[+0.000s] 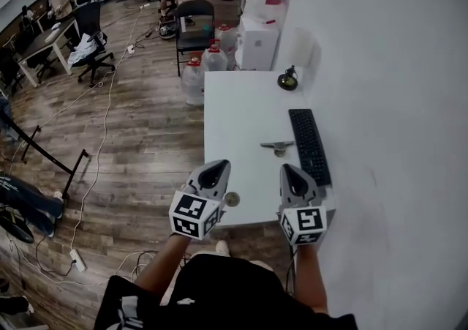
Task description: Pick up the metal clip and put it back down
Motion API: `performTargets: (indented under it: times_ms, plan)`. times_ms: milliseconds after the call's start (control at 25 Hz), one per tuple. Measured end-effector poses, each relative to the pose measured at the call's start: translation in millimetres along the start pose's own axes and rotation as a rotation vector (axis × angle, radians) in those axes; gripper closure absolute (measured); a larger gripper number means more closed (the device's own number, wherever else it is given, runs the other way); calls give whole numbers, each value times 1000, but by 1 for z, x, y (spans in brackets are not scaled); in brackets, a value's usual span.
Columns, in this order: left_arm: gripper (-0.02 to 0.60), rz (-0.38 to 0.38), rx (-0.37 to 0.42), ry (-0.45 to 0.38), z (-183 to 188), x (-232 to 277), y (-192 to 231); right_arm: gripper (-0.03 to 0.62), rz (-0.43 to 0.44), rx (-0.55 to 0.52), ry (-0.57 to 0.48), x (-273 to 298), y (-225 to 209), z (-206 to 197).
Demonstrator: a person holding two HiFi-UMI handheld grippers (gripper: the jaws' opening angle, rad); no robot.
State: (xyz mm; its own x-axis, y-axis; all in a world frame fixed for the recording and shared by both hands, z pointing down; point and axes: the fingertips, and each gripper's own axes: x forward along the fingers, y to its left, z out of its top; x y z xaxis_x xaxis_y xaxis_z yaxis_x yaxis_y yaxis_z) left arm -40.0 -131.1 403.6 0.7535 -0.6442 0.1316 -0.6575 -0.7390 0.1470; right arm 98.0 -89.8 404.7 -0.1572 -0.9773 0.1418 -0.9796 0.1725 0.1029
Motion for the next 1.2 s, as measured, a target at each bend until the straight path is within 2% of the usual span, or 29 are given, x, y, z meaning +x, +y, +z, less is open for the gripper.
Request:
performTargets:
  times_ms: [280, 520, 800, 1200]
  plan:
    - [560, 8, -42, 38, -18, 17, 32, 559, 12, -8, 44, 33, 5, -16]
    - [560, 4, -52, 57, -26, 34, 43, 559, 37, -2, 69, 50, 3, -27]
    - [560, 9, -67, 83, -33, 61, 47, 559, 9, -24, 158, 66, -20, -52]
    - [560, 41, -70, 118, -42, 110, 57, 559, 70, -9, 252, 103, -52, -82]
